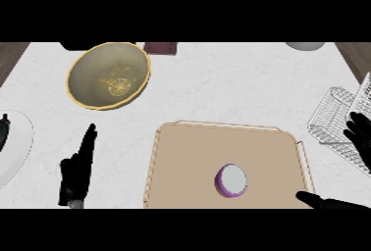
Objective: Pick the can from the tray and place it in the tiered basket
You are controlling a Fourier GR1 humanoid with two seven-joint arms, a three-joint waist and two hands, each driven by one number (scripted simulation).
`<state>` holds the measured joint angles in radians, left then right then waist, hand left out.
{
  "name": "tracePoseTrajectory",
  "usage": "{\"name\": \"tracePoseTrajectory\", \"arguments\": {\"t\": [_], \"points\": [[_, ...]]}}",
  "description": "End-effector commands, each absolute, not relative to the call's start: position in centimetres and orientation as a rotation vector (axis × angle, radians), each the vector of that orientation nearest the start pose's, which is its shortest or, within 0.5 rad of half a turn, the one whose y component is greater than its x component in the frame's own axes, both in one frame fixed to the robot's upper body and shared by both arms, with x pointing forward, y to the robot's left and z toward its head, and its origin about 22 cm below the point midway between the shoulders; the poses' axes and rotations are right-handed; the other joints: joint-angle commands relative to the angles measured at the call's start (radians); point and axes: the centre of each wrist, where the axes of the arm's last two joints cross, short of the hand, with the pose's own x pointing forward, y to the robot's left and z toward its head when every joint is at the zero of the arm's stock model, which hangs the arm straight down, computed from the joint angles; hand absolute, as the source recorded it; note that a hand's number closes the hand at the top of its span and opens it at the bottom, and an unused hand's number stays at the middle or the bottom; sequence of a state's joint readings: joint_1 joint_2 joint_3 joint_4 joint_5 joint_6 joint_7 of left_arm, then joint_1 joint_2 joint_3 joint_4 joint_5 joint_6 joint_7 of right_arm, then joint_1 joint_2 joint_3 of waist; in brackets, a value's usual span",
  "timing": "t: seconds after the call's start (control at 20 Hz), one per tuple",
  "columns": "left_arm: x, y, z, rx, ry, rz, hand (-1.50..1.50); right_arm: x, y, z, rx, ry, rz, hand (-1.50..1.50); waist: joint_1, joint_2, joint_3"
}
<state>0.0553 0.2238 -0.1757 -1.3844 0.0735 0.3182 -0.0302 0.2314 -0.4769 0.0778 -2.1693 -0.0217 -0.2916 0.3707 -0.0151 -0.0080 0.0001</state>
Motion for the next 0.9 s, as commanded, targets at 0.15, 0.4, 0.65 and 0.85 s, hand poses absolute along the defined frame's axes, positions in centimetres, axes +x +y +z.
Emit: {"name": "tracePoseTrajectory", "arguments": {"t": [0.15,0.4,0.65,0.85], "points": [[21.7,25.5,-5.4,0.271,-1.301,-0.01,0.0,13.7,-26.2,16.4,-0.558,-1.306,0.59,-1.5,0.003,0.006,-0.008],[21.3,24.5,-5.7,0.253,-1.303,-0.017,0.0,12.6,-24.1,19.2,-0.765,-1.196,0.667,-1.5,0.025,0.009,-0.007],[21.9,24.1,-5.1,0.248,-1.298,-0.052,0.0,13.8,-21.2,18.0,-0.792,-1.169,0.644,-1.5,0.036,0.009,-0.004],[20.8,23.9,-6.6,0.267,-1.291,-0.036,0.0,13.8,-19.2,17.0,-0.808,-1.145,0.686,-1.5,0.03,0.005,-0.005]]}}
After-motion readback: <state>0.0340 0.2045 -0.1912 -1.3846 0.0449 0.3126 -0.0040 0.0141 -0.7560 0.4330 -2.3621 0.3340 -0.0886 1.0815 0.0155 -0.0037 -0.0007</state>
